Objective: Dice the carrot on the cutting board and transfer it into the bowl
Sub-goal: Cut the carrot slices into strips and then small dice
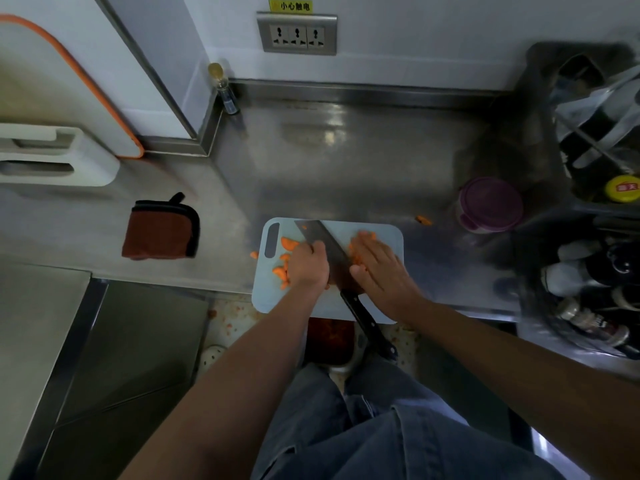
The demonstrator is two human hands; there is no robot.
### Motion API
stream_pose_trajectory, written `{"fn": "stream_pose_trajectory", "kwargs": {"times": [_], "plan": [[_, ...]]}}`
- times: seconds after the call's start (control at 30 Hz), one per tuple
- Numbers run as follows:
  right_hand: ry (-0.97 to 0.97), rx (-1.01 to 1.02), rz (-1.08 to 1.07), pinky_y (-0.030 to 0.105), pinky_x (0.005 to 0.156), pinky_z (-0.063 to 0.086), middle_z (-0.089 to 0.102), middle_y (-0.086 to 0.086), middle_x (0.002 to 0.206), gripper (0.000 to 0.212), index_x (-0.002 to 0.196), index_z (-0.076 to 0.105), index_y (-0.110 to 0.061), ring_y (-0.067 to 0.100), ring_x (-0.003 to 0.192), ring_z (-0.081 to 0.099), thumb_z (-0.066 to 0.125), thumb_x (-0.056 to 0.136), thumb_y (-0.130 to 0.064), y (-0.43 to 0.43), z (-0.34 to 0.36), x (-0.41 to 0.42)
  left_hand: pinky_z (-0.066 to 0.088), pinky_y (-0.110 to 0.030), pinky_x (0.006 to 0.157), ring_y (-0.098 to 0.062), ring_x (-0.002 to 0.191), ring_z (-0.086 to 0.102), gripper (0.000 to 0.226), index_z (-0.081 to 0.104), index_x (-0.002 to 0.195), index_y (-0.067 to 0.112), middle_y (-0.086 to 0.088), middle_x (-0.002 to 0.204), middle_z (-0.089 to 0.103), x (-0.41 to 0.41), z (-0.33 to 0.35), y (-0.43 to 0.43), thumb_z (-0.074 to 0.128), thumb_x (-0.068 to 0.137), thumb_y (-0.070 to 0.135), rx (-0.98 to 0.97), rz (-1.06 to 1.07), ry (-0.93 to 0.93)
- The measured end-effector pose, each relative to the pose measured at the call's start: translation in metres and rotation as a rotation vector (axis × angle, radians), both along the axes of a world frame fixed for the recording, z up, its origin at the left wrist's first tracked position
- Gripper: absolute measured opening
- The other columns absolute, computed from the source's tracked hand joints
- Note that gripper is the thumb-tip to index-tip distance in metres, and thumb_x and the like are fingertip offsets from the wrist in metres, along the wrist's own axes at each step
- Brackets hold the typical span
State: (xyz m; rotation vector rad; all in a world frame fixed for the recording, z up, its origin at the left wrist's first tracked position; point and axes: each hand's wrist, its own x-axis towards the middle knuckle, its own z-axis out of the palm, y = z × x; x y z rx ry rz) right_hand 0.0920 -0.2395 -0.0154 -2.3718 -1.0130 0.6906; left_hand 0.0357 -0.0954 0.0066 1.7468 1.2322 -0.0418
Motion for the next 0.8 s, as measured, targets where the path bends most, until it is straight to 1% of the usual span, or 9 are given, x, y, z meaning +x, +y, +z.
{"fn": "stream_pose_trajectory", "kwargs": {"times": [0.1, 0.17, 0.23, 0.37, 0.47, 0.53, 0.6, 0.67, 0.8], "plan": [[-0.079, 0.033, 0.093, 0.04, 0.098, 0.04, 0.035, 0.006, 0.136, 0.076, 0.148, 0.029, -0.026, 0.024, 0.121, 0.039, 0.044, 0.085, -0.063, 0.006, 0.015, -0.005, 0.05, -0.046, 0.083, -0.04, 0.09, 0.062, 0.042, 0.062, 0.094, -0.007, -0.021, 0.085, 0.065, 0.002, 0.0, 0.004, 0.038, 0.101, 0.027, 0.024, -0.01, 0.031], [-0.079, -0.021, 0.123, 0.032, 0.078, 0.045, 0.032, 0.008, 0.133, 0.077, 0.148, 0.028, -0.024, 0.023, 0.103, 0.048, 0.064, 0.083, -0.044, 0.011, 0.016, -0.01, 0.055, -0.045, 0.076, -0.037, 0.076, 0.065, 0.04, 0.06, 0.079, 0.001, -0.018, 0.075, 0.065, 0.003, 0.0, 0.005, 0.039, 0.1, 0.028, 0.04, -0.015, 0.011], [-0.064, -0.077, 0.066, 0.027, 0.07, 0.039, 0.03, 0.014, 0.136, 0.068, 0.146, 0.032, -0.018, 0.024, 0.088, 0.05, 0.063, 0.085, -0.018, 0.016, 0.017, -0.013, 0.058, -0.047, 0.065, -0.034, 0.062, 0.064, 0.042, 0.058, 0.069, 0.007, -0.015, 0.065, 0.064, 0.004, 0.0, 0.004, 0.039, 0.099, 0.03, 0.019, -0.01, -0.056], [0.081, 0.06, -0.146, 0.03, 0.085, 0.035, 0.044, 0.003, 0.124, 0.048, 0.14, 0.042, -0.013, 0.03, 0.117, 0.043, 0.047, 0.093, -0.006, 0.02, 0.017, -0.014, 0.056, -0.039, 0.05, -0.028, 0.053, 0.063, 0.048, 0.067, 0.081, 0.017, -0.01, 0.063, 0.067, -0.003, 0.007, 0.005, 0.034, 0.101, 0.044, -0.093, 0.036, -0.184], [0.165, 0.101, -0.322, 0.041, 0.072, 0.048, 0.06, 0.014, 0.094, 0.024, 0.118, 0.052, -0.007, 0.03, 0.087, 0.06, 0.043, 0.099, -0.019, 0.016, 0.017, -0.016, 0.053, -0.032, 0.068, -0.028, 0.071, 0.066, 0.034, 0.066, 0.093, 0.009, -0.004, 0.068, 0.063, -0.02, -0.003, 0.019, 0.041, 0.1, 0.031, 0.13, -0.076, -0.102], [0.275, 0.127, -0.36, 0.035, 0.053, 0.047, 0.054, 0.011, 0.074, 0.01, 0.101, 0.051, -0.01, 0.02, 0.059, 0.052, 0.043, 0.099, -0.016, 0.013, 0.02, -0.026, 0.045, -0.033, 0.086, -0.029, 0.092, 0.06, 0.026, 0.064, 0.109, 0.007, -0.011, 0.09, 0.062, -0.035, -0.015, 0.03, 0.046, 0.097, 0.022, 0.391, -0.197, 0.069], [0.35, 0.132, -0.373, 0.029, 0.048, 0.042, 0.053, 0.008, 0.075, 0.008, 0.097, 0.048, -0.017, 0.017, 0.058, 0.049, 0.043, 0.098, -0.011, 0.012, 0.017, -0.035, 0.039, -0.038, 0.099, -0.034, 0.111, 0.048, 0.033, 0.059, 0.119, 0.008, -0.018, 0.116, 0.055, -0.047, -0.028, 0.036, 0.054, 0.092, 0.024, 0.507, -0.307, 0.229], [0.338, 0.121, -0.376, 0.023, 0.05, 0.038, 0.053, 0.004, 0.079, 0.007, 0.1, 0.049, -0.017, 0.018, 0.065, 0.051, 0.043, 0.098, -0.014, 0.011, 0.007, -0.041, 0.038, -0.039, 0.1, -0.036, 0.119, 0.043, 0.04, 0.057, 0.123, 0.013, -0.021, 0.128, 0.049, -0.055, -0.037, 0.038, 0.061, 0.085, 0.026, 0.523, -0.382, 0.302], [0.237, 0.094, -0.476, 0.013, 0.053, 0.034, 0.049, -0.001, 0.091, 0.008, 0.099, 0.05, -0.007, 0.016, 0.075, 0.048, 0.044, 0.097, -0.012, 0.004, -0.005, -0.039, 0.037, -0.041, 0.1, -0.038, 0.122, 0.04, 0.04, 0.058, 0.119, 0.015, -0.019, 0.126, 0.048, -0.064, -0.039, 0.037, 0.065, 0.081, 0.023, 0.556, -0.451, 0.233]]}}
